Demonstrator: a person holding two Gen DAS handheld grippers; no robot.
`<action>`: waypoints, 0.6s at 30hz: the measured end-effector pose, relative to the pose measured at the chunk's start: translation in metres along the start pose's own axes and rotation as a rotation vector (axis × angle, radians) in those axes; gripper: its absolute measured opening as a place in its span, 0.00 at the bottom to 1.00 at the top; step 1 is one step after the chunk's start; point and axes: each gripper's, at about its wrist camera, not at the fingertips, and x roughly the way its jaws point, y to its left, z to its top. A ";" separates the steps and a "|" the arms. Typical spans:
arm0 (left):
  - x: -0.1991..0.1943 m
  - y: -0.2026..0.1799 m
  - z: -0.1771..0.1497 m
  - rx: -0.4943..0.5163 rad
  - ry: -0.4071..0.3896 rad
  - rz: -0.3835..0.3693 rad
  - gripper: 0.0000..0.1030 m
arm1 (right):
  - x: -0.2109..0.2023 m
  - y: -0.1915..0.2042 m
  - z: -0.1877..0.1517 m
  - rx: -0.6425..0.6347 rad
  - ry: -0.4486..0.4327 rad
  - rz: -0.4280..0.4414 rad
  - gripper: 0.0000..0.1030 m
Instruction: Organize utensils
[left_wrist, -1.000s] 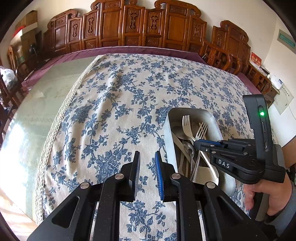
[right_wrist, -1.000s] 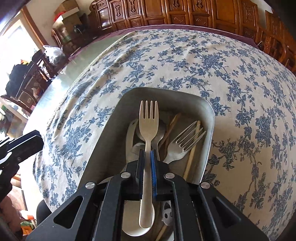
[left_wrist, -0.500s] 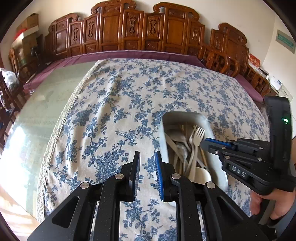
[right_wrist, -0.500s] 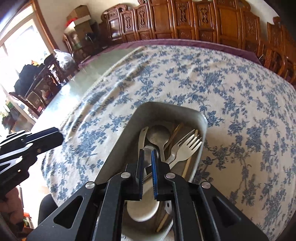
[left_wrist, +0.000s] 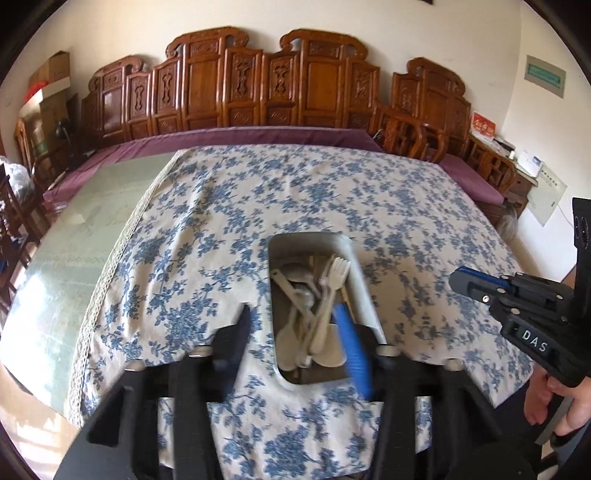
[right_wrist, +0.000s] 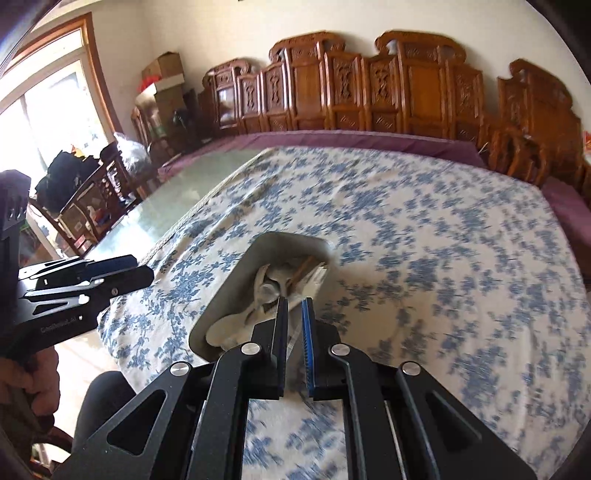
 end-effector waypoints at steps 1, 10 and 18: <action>-0.004 -0.005 -0.003 0.004 -0.006 -0.005 0.52 | -0.010 -0.003 -0.004 0.003 -0.014 -0.009 0.15; -0.031 -0.035 -0.024 0.000 -0.062 -0.007 0.88 | -0.078 -0.025 -0.041 0.047 -0.123 -0.120 0.87; -0.068 -0.053 -0.022 0.017 -0.120 0.018 0.92 | -0.127 -0.028 -0.049 0.058 -0.199 -0.175 0.97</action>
